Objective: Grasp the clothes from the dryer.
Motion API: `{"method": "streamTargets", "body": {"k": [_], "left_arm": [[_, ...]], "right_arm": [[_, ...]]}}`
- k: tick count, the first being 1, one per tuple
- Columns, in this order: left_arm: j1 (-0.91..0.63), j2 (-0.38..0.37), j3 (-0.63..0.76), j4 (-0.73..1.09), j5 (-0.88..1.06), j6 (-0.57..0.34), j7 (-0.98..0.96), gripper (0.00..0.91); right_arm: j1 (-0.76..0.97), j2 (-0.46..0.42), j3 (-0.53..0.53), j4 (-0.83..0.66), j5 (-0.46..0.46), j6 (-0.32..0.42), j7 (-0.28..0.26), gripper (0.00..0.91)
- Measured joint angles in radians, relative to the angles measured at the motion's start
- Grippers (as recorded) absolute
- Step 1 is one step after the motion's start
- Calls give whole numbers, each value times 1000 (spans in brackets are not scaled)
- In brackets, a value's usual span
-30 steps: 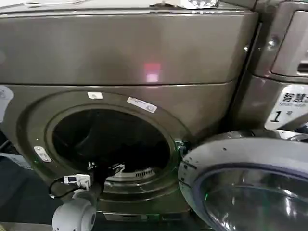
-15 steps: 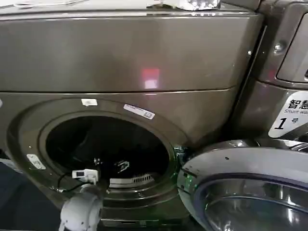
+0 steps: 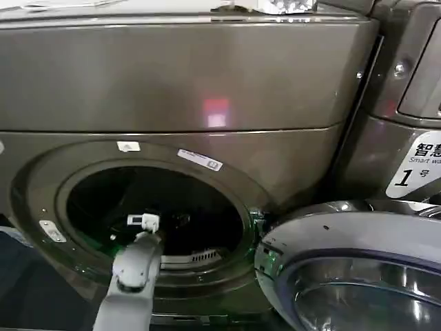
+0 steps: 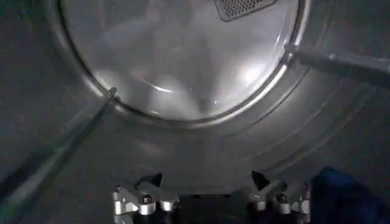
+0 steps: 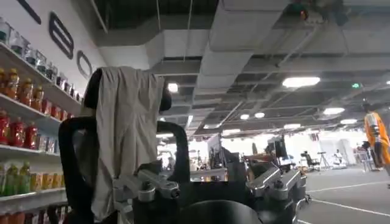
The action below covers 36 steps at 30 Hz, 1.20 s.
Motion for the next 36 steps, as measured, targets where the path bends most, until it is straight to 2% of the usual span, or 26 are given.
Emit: {"method": "streamTargets", "body": {"k": [4,8,12,16,23,36], "left_arm": [[-33,10,-27,25,193,-185,247,907],[-73,11,-55,64,276,-366,473,907],[-109,9,-65,114,376,-573,616,907],[-142,11,-56,153,481,-697,702,907],[-209,19,-16,244,572,-800,780,907],[-319,17,17,427,540,-830,824,907]], "right_arm": [[1,-6,-1,-1,-1,0,-1,907],[-1,-12,4,-2,-1,0,-1,907],[-4,-13,6,-4,-2,1,-1,907],[-2,-13,3,3,-3,1,-1,907],[2,-11,3,-4,-9,3,-1,907],[18,-7,-8,2,-24,5,-3,907]]}}
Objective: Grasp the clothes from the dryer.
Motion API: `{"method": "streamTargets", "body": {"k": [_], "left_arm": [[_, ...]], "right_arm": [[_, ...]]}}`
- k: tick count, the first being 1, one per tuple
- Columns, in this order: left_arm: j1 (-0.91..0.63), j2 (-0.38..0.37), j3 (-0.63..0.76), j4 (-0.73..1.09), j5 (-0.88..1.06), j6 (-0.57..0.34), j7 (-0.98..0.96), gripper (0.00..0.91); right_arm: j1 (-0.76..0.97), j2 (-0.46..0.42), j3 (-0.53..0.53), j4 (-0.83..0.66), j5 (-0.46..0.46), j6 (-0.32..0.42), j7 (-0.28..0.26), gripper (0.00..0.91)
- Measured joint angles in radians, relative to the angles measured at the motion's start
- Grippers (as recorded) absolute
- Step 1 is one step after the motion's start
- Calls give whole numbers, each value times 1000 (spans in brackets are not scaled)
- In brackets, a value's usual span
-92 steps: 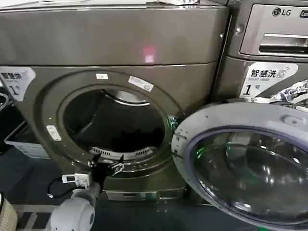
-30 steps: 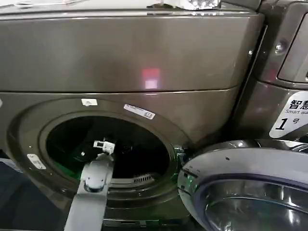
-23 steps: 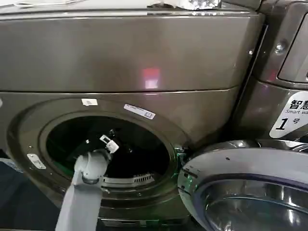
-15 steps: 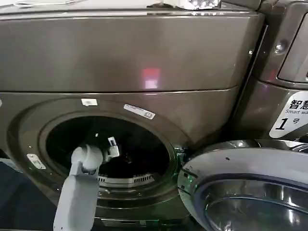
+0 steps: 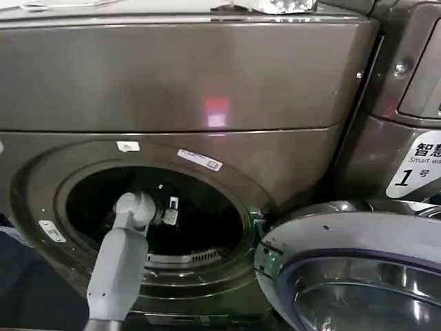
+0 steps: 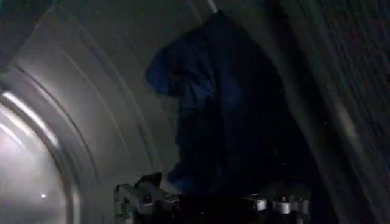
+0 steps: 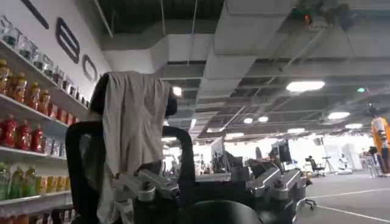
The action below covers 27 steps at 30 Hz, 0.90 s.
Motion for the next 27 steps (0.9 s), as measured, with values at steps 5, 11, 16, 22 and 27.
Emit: {"method": "streamTargets", "body": {"k": [5,11,16,22,27], "left_arm": [[-36,-2,6,83,-33,13,5,907],[-60,0,7,171,-56,25,5,907],[-73,5,5,223,-82,29,6,102],[-88,6,1,273,-111,35,8,0],[-87,7,1,274,-130,38,9,0]], "right_arm": [[-1,0,-1,0,-1,0,0,907],[0,1,-6,0,-2,1,0,907],[5,1,-13,5,-3,1,0,907],[6,1,-17,2,-4,3,0,907],[9,-2,-20,0,-5,4,-3,907]]}}
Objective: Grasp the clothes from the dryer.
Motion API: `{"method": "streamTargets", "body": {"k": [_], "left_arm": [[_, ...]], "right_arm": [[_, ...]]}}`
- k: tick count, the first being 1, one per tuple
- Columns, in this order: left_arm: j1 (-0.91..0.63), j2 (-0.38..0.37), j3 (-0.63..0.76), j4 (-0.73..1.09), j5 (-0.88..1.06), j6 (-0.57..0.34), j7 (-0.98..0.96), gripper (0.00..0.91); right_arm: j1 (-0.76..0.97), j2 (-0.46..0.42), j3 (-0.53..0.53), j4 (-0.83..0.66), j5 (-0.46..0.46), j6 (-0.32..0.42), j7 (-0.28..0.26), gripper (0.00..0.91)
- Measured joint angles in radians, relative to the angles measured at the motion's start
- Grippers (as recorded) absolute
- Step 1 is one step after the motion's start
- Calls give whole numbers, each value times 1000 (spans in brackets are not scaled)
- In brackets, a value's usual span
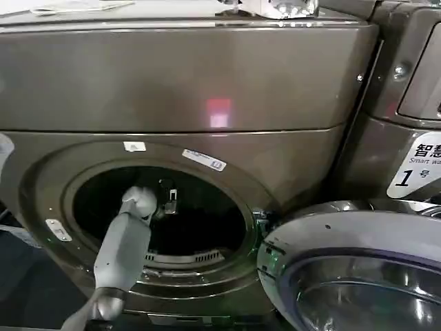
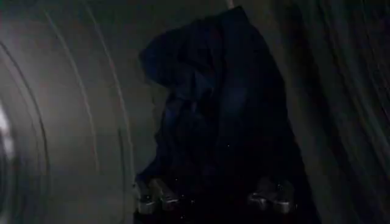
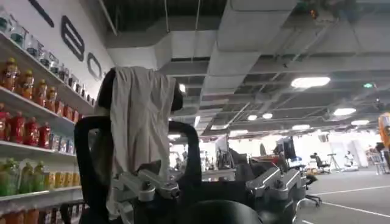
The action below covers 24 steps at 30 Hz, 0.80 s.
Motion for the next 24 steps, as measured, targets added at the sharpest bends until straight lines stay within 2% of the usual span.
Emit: {"method": "streamTargets", "body": {"k": [7,12,19,24], "left_arm": [[21,4,-8,1,-57,34,-15,0],[57,1,-27,-57,-160,81,-107,0],[112,-13,-46,-190,-320,146,-359,0],[159,-34,-49,-275,-426,198,-580,0]], "right_arm": [[8,3,-15,9,-3,0,-14,907],[15,6,-24,21,-6,-5,-19,907],[22,6,-27,43,-2,-42,-17,907],[26,8,-46,44,-3,-15,-19,907]]}}
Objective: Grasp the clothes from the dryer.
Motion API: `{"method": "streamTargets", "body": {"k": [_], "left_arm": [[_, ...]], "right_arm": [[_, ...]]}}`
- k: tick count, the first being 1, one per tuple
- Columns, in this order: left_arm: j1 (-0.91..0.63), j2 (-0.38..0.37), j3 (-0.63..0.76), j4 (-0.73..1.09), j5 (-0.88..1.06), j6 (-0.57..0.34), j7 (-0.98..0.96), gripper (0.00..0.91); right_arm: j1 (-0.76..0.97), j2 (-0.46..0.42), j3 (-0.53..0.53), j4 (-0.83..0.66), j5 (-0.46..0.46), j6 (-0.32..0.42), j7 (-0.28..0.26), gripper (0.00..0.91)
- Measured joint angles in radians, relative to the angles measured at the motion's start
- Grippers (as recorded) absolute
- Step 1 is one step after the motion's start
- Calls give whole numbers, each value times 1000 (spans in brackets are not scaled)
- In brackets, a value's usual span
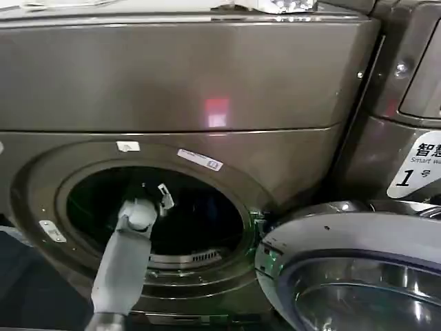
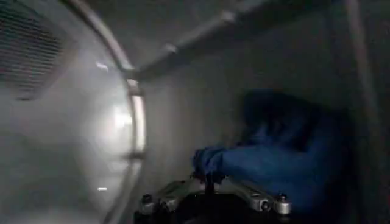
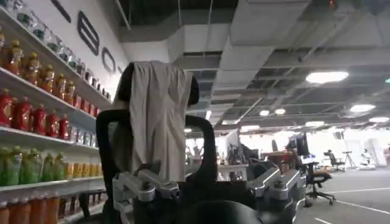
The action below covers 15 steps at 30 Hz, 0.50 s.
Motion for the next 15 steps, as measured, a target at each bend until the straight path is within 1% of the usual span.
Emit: {"method": "streamTargets", "body": {"k": [6,10,15], "left_arm": [[67,-34,9,-100,-184,44,-316,0],[119,-65,9,-175,-294,94,-517,0],[180,-81,10,-244,-398,149,-680,0]], "right_arm": [[7,0,-16,11,1,26,-3,907],[10,-1,-25,13,2,34,-6,907],[7,2,-29,12,2,41,-10,907]]}}
